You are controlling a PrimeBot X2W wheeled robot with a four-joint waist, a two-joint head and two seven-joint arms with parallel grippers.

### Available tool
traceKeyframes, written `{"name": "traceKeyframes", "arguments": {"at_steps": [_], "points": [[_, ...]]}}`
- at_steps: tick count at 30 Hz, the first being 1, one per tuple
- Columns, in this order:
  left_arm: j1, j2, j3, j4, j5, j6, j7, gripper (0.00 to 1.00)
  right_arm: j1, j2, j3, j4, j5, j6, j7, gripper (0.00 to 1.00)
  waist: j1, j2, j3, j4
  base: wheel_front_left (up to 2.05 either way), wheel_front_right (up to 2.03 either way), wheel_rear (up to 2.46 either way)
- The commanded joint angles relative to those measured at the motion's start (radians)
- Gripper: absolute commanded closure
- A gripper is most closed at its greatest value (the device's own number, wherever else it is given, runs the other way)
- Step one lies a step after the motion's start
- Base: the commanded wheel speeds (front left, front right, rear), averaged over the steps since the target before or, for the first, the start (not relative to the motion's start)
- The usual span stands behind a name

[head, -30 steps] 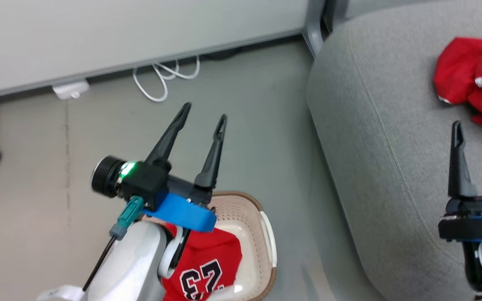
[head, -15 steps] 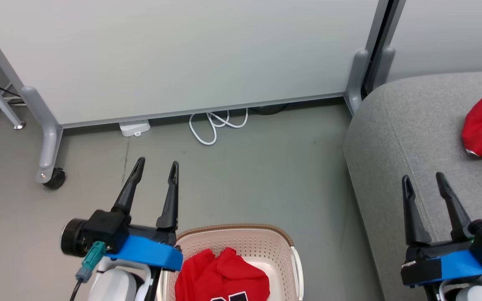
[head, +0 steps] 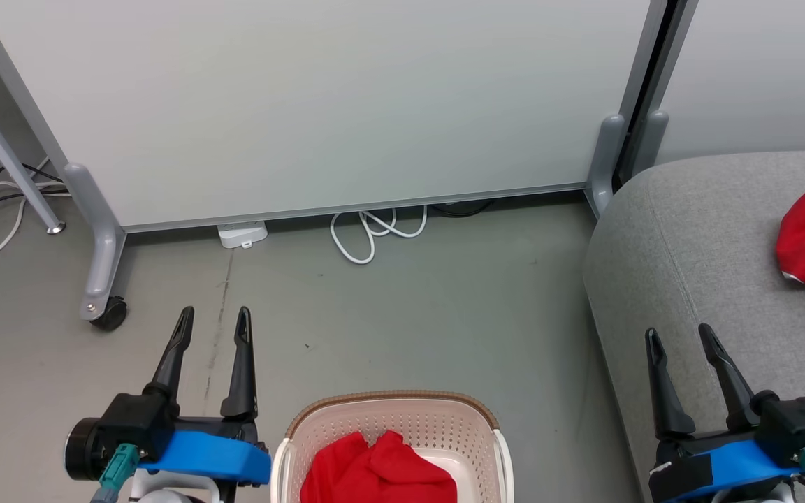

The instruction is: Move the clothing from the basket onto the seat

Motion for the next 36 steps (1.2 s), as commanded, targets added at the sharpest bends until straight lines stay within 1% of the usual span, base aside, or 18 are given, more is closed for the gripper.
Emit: {"name": "traceKeyframes", "arguments": {"at_steps": [1, 11, 29, 35, 36], "points": [[0.016, 0.000, 0.004, -0.005, 0.005, -0.004, -0.004, 0.00, 0.014, 0.005, 0.001, 0.005, 0.002, 0.001, 0.000, 0.00, 0.0001, -0.0001, 0.000, 0.001, 0.00, 0.00, 0.00], [0.032, -0.009, 0.014, -0.002, 0.021, -0.013, -0.004, 0.00, 0.017, 0.011, 0.001, 0.031, 0.009, 0.001, 0.000, 0.00, 0.0001, -0.0001, 0.002, 0.012, 0.00, 0.00, 0.00], [0.009, -0.011, -0.002, 0.005, 0.018, -0.014, -0.004, 0.00, 0.003, 0.016, 0.009, 0.037, 0.010, 0.001, 0.000, 0.00, 0.0001, -0.0001, 0.015, 0.013, 0.00, 0.00, 0.00], [-0.035, 0.000, -0.050, 0.042, 0.006, -0.014, -0.004, 0.00, -0.024, 0.014, 0.007, 0.028, 0.012, 0.001, 0.000, 0.00, 0.0001, -0.0001, 0.043, 0.009, 0.00, 0.00, 0.00], [-0.091, 0.025, -0.117, 0.096, -0.011, -0.014, -0.004, 0.00, -0.055, 0.002, 0.007, 0.013, 0.012, 0.001, 0.000, 0.00, 0.0001, -0.0001, 0.082, -0.004, 0.00, 0.00, 0.00]]}}
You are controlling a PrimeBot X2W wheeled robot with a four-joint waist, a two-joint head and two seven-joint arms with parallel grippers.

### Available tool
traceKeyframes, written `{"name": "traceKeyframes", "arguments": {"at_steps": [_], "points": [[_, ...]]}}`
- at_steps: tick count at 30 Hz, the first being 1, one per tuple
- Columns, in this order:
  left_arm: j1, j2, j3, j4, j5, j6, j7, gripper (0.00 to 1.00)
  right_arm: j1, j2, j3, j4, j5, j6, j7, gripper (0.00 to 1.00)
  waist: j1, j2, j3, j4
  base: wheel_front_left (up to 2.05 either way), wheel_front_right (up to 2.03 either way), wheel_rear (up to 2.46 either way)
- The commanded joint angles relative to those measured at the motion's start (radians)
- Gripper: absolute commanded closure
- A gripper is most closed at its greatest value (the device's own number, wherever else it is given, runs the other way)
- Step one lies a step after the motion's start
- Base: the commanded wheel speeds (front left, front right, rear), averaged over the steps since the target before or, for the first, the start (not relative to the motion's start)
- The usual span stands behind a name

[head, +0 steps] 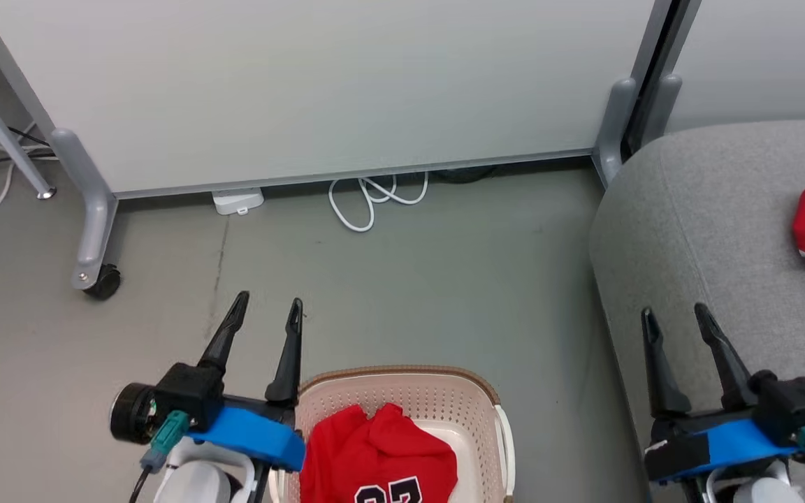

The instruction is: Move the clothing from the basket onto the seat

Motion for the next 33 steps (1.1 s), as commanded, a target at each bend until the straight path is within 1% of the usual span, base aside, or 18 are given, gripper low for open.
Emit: {"name": "traceKeyframes", "arguments": {"at_steps": [1, 8, 14, 18, 21, 24, 33], "points": [[-0.039, 0.014, -0.026, 0.018, -0.010, -0.004, -0.004, 0.00, -0.027, -0.009, 0.000, -0.011, 0.001, 0.001, 0.000, 0.00, 0.0000, -0.0001, 0.030, -0.012, 0.00, 0.00, 0.00], [-0.203, 0.063, -0.188, 0.150, -0.053, -0.004, -0.004, 0.00, -0.099, -0.019, 0.006, -0.049, 0.008, 0.001, 0.000, 0.00, 0.0000, -0.0001, 0.152, -0.045, 0.00, 0.00, 0.00], [-0.349, 0.101, -0.329, 0.290, -0.097, -0.004, -0.004, 0.00, -0.176, -0.026, 0.025, -0.078, 0.017, 0.001, 0.000, 0.00, 0.0000, -0.0001, 0.280, -0.089, 0.00, 0.00, 0.00], [-0.432, 0.116, -0.426, 0.389, -0.128, -0.004, -0.004, 0.00, -0.224, -0.033, 0.040, -0.100, 0.023, 0.001, 0.000, 0.00, 0.0000, -0.0001, 0.358, -0.113, 0.00, 0.00, 0.00], [-0.488, 0.118, -0.501, 0.462, -0.154, -0.004, -0.004, 0.00, -0.257, -0.038, 0.042, -0.113, 0.028, 0.001, 0.000, 0.00, 0.0000, -0.0001, 0.406, -0.125, 0.00, 0.00, 0.00], [-0.529, 0.115, -0.601, 0.533, -0.173, -0.004, -0.004, 0.00, -0.282, -0.042, 0.045, -0.125, 0.028, 0.001, 0.000, 0.00, 0.0000, -0.0001, 0.454, -0.134, 0.00, 0.00, 0.00], [-0.664, 0.098, -0.836, 0.703, -0.252, -0.004, 0.014, 0.00, -0.356, -0.053, 0.059, -0.169, 0.034, 0.001, 0.000, 0.00, 0.0000, -0.0001, 0.603, -0.163, 0.00, 0.00, 0.00]]}}
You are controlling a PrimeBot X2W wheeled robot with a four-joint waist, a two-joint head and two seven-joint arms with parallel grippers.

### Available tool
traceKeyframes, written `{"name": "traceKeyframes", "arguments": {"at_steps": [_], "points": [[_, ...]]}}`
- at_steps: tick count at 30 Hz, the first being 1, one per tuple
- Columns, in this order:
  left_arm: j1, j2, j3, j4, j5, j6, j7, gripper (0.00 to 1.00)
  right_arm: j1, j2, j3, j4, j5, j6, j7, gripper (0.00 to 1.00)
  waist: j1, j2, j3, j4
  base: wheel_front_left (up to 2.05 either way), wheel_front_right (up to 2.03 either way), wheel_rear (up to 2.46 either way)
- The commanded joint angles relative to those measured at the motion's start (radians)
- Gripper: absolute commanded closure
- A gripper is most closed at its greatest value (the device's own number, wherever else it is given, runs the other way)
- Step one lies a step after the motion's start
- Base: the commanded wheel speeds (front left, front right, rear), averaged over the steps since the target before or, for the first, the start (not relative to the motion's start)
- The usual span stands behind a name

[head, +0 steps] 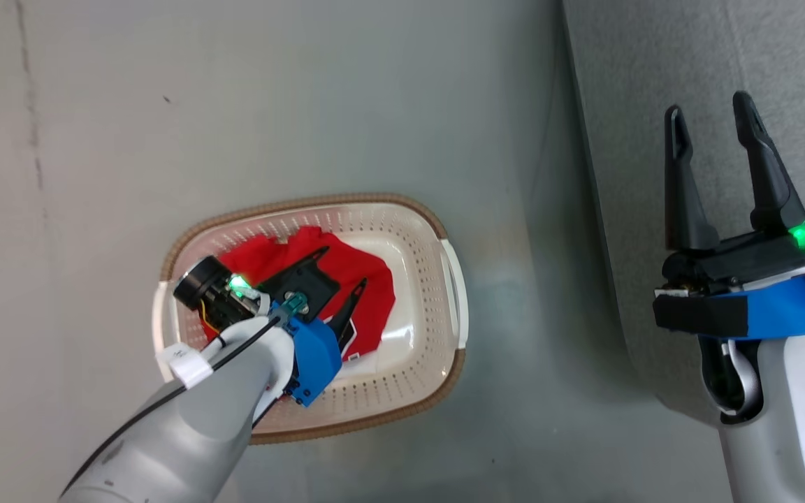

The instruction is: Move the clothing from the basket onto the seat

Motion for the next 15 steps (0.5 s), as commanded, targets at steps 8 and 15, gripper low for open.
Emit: {"name": "traceKeyframes", "arguments": {"at_steps": [8, 15], "points": [[-0.138, -0.005, -0.168, 0.112, -0.027, -0.001, 0.050, 0.00, -0.067, -0.008, 0.005, -0.058, 0.008, 0.001, 0.000, 0.00, -0.0002, 0.0000, 0.185, -0.042, 0.00, 0.00, 0.00], [-0.199, -0.009, -0.245, 0.187, -0.017, -0.001, 0.117, 0.00, -0.100, 0.006, 0.005, -0.113, 0.007, 0.001, 0.000, 0.00, -0.0002, 0.0000, 0.289, -0.066, 0.00, 0.00, 0.00]]}}
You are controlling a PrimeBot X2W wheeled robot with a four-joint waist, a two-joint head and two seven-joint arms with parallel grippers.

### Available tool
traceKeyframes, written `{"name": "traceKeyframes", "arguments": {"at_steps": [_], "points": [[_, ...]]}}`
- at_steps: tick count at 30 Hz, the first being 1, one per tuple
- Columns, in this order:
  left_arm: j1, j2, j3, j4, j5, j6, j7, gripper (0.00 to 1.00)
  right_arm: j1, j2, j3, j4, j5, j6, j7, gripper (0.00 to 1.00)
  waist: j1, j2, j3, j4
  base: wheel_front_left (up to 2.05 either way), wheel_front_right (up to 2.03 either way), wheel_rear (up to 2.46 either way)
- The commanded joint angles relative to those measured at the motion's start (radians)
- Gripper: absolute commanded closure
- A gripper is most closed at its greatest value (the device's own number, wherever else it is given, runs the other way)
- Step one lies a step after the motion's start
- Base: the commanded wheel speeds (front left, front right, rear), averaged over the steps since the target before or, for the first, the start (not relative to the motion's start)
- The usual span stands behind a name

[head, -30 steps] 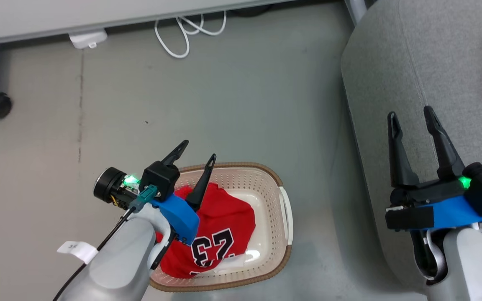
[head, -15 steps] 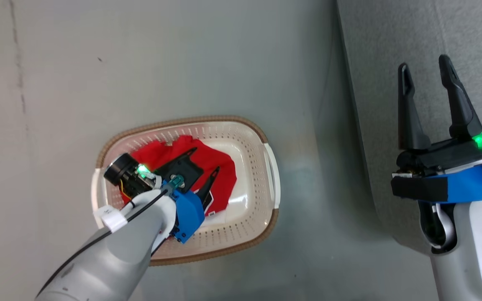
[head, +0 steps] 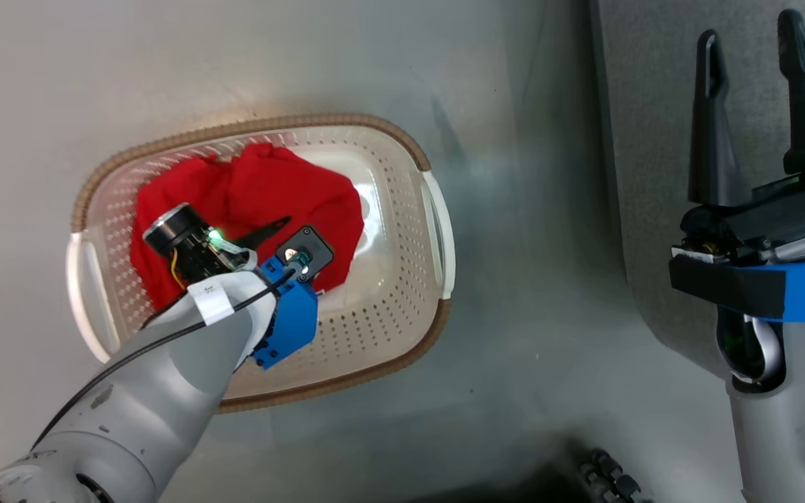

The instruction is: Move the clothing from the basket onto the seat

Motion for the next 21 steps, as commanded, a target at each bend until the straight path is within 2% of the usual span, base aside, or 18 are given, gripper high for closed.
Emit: {"name": "traceKeyframes", "arguments": {"at_steps": [1, 6, 14, 21], "points": [[-0.021, 0.004, -0.004, 0.013, 0.011, -0.001, 0.015, 0.00, -0.018, 0.003, 0.000, -0.012, 0.005, 0.001, -0.001, 0.00, -0.0002, 0.0000, 0.047, -0.016, 0.00, 0.00, 0.00], [-0.073, 0.002, -0.014, 0.060, 0.047, 0.000, 0.055, 0.00, -0.025, 0.000, -0.008, -0.054, 0.001, 0.001, 0.000, 0.00, -0.0002, 0.0000, 0.108, -0.016, 0.00, 0.00, 0.00], [-0.123, 0.011, -0.020, 0.100, 0.122, 0.049, 0.164, 0.00, -0.024, 0.009, 0.003, -0.125, -0.002, 0.001, 0.000, 0.00, -0.0002, 0.0000, 0.194, -0.024, 0.00, 0.00, 0.00], [-0.158, 0.016, -0.021, 0.109, 0.158, 0.045, 0.261, 0.00, -0.017, 0.012, 0.017, -0.163, -0.006, 0.001, 0.000, 0.00, -0.0002, 0.0000, 0.244, -0.041, 0.00, 0.00, 0.00]]}}
